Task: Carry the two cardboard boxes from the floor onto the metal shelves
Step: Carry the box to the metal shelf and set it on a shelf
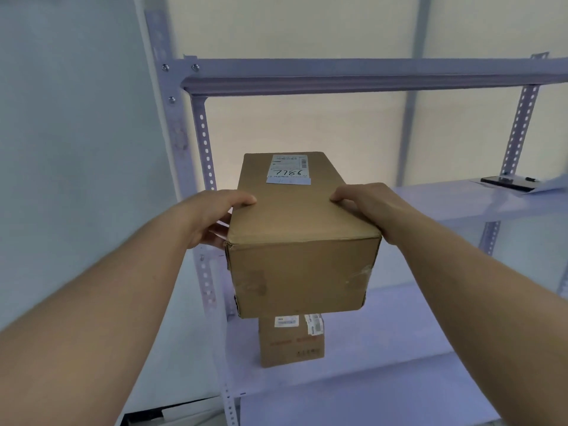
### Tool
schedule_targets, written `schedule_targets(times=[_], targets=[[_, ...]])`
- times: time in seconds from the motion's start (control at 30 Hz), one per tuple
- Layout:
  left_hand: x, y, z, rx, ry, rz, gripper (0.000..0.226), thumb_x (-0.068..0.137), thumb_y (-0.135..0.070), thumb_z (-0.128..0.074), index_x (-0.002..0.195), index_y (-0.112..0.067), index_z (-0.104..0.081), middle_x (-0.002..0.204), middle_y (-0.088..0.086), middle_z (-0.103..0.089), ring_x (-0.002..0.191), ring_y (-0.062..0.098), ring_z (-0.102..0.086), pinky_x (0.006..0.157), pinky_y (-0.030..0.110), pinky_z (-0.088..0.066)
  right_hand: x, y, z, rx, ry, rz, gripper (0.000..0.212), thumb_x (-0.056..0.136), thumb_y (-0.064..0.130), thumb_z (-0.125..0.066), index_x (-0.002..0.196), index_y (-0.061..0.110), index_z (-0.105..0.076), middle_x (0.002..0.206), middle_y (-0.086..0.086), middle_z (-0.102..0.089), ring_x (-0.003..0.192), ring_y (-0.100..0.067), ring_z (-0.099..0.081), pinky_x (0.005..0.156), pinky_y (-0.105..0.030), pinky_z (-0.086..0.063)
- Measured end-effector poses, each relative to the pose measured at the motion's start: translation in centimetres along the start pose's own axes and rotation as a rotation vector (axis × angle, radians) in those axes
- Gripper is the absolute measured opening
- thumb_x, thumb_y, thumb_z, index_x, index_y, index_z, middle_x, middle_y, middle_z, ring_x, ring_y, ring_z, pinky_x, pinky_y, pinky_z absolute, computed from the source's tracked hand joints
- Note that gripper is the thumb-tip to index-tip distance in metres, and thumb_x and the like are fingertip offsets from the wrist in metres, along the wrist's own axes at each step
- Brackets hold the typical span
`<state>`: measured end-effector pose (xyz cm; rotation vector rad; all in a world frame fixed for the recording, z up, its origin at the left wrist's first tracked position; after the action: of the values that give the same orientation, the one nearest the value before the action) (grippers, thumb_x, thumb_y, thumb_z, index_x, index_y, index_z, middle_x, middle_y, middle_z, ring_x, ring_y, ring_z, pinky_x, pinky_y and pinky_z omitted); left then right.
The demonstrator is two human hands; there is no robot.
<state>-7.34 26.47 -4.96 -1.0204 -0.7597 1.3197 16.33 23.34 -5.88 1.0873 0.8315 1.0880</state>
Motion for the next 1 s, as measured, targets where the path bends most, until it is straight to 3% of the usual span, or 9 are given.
schedule_targets(times=[0.1, 0.2, 0.3, 0.47, 0.63, 0.77, 0.83, 0.9, 1.0], targets=[[3.1, -0.4, 0.8, -0.022, -0.011, -0.003, 0.020, 0.082, -0.037, -0.062, 0.083, -0.017, -0.064, 0.071, 0.003, -0.058, 0.032, 0.009, -0.054, 0.035, 0.017, -0.042, 3.2, 0.8, -0.8, -0.018, 0.005, 0.005, 0.044, 0.071, 0.035, -0.067, 0.104, 0.007, -0.067, 0.097, -0.012, -0.072, 0.075, -0.025, -0.059, 0.066, -0.031, -0.040], [6.3, -0.8, 1.3, -0.012, -0.014, 0.005, 0.021, 0.082, -0.038, -0.062, 0.083, -0.017, -0.065, 0.071, 0.003, -0.059, 0.037, 0.011, -0.056, 0.037, 0.018, -0.045, 6.3, 1.2, -1.6, -0.011, 0.015, -0.001, 0.035, 0.073, 0.033, -0.067, 0.098, 0.008, -0.065, 0.092, -0.010, -0.064, 0.076, -0.025, -0.057, 0.066, -0.031, -0.038], [9.5, -1.0, 1.2, -0.002, -0.020, 0.017, 0.020, 0.081, -0.037, -0.063, 0.085, -0.017, -0.066, 0.070, 0.003, -0.059, 0.044, 0.014, -0.056, 0.037, 0.019, -0.045, 9.3, 0.9, -2.1, -0.004, 0.012, -0.016, 0.039, 0.074, 0.032, -0.066, 0.103, 0.006, -0.065, 0.092, -0.010, -0.061, 0.078, -0.025, -0.056, 0.066, -0.032, -0.037], [13.6, -0.5, 0.9, 0.002, -0.030, 0.071, 0.028, 0.079, -0.040, -0.062, 0.097, -0.019, -0.067, 0.084, 0.007, -0.060, 0.060, 0.020, -0.055, 0.038, 0.019, -0.045, 13.7, 0.9, -2.6, -0.035, 0.048, -0.037, 0.043, 0.075, 0.031, -0.065, 0.110, 0.006, -0.064, 0.090, -0.008, -0.060, 0.070, -0.023, -0.055, 0.053, -0.025, -0.038], [16.1, -0.4, 1.0, -0.026, -0.046, 0.105, 0.033, 0.079, -0.043, -0.062, 0.101, -0.018, -0.067, 0.092, 0.010, -0.062, 0.068, 0.023, -0.060, 0.041, 0.022, -0.049, 16.7, 1.7, -2.5, -0.076, 0.111, -0.038, 0.031, 0.078, 0.030, -0.064, 0.103, 0.011, -0.063, 0.076, -0.004, -0.056, 0.055, -0.019, -0.051, 0.039, -0.017, -0.035], [16.6, 0.5, 1.4, -0.078, 0.001, 0.060, 0.057, 0.075, -0.063, -0.058, 0.113, -0.021, -0.066, 0.099, 0.009, -0.070, 0.083, 0.026, -0.067, 0.060, 0.030, -0.055, 17.8, 0.5, -1.5, 0.032, 0.259, -0.004, 0.038, 0.082, 0.041, -0.065, 0.108, 0.013, -0.069, 0.074, -0.004, -0.064, 0.059, -0.018, -0.058, 0.050, -0.022, -0.047], [16.1, 1.6, 1.6, -0.148, 0.059, -0.006, 0.088, 0.058, -0.079, -0.058, 0.124, -0.021, -0.058, 0.099, 0.006, -0.071, 0.079, 0.019, -0.069, 0.063, 0.030, -0.054, 18.0, -1.0, -0.4, 0.123, 0.393, 0.080, 0.044, 0.082, 0.050, -0.061, 0.108, 0.015, -0.072, 0.077, -0.004, -0.069, 0.068, -0.017, -0.063, 0.062, -0.022, -0.052], [15.4, 3.0, 1.6, -0.208, 0.118, -0.100, 0.113, 0.038, -0.085, -0.063, 0.132, -0.022, -0.050, 0.093, -0.003, -0.073, 0.075, 0.010, -0.069, 0.070, 0.029, -0.054, 17.8, -2.7, 0.3, 0.194, 0.503, 0.206, 0.051, 0.078, 0.055, -0.057, 0.108, 0.017, -0.072, 0.096, -0.007, -0.072, 0.087, -0.017, -0.066, 0.076, -0.021, -0.054], [13.8, 4.1, 0.8, -0.124, 0.195, -0.289, 0.102, 0.035, -0.083, -0.067, 0.123, -0.033, -0.054, 0.090, -0.020, -0.073, 0.083, -0.002, -0.067, 0.083, 0.024, -0.051, 17.4, -4.4, 0.2, 0.181, 0.551, 0.328, 0.072, 0.067, 0.053, -0.073, 0.127, 0.015, -0.060, 0.123, 0.000, -0.069, 0.111, -0.015, -0.065, 0.087, -0.026, -0.053]])
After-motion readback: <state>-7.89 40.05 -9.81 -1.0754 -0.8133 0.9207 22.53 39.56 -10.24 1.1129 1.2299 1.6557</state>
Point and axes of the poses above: each hand's wrist, its own x-axis towards the middle knuckle, its own z-axis out of the back of the hand, y = z × x, the point moved 1 cm from there along x, towards the middle knuckle
